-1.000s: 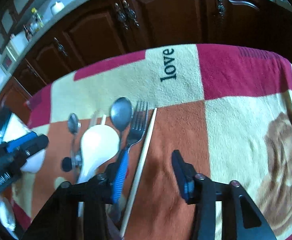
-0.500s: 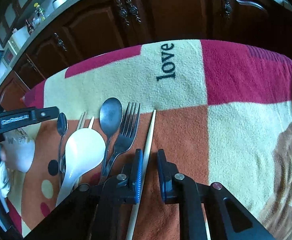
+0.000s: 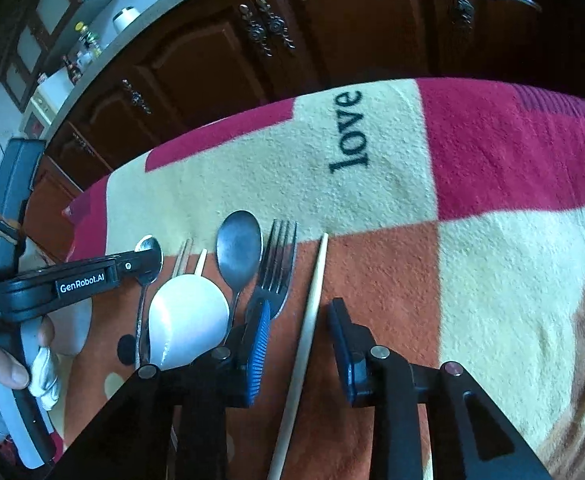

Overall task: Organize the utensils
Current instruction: 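Grasp a silver spoon with the left gripper while the right grasps a white chopstick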

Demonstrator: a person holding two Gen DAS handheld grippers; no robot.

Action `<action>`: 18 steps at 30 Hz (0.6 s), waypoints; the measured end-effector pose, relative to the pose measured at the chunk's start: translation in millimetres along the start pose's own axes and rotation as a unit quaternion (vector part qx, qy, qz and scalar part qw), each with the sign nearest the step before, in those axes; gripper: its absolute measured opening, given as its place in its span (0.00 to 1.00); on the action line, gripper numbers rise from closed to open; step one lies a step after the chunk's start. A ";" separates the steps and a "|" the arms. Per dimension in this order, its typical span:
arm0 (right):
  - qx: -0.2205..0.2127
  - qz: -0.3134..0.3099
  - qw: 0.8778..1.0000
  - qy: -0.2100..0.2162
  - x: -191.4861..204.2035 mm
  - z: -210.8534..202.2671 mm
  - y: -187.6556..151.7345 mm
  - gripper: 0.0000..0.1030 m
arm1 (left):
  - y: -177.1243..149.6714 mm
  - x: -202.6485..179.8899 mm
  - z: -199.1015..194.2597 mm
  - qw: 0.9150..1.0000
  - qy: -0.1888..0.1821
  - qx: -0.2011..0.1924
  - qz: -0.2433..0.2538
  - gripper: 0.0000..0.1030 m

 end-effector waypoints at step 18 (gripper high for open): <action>-0.062 0.011 0.997 0.048 7.5 -84.5 -3.5 0.05 | -27.4 -29.3 -126.2 0.990 -0.106 -0.085 0.024 0.02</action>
Point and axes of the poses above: each gripper's, at about its wrist camera, not at the fingertips, and z roughly the way its jaws point, x to its left, y to its top, the point moved 8 cm from there along z, roughly the way its jaws point, and after that the axes turned 10 degrees about -y, right-handed, at the moved point
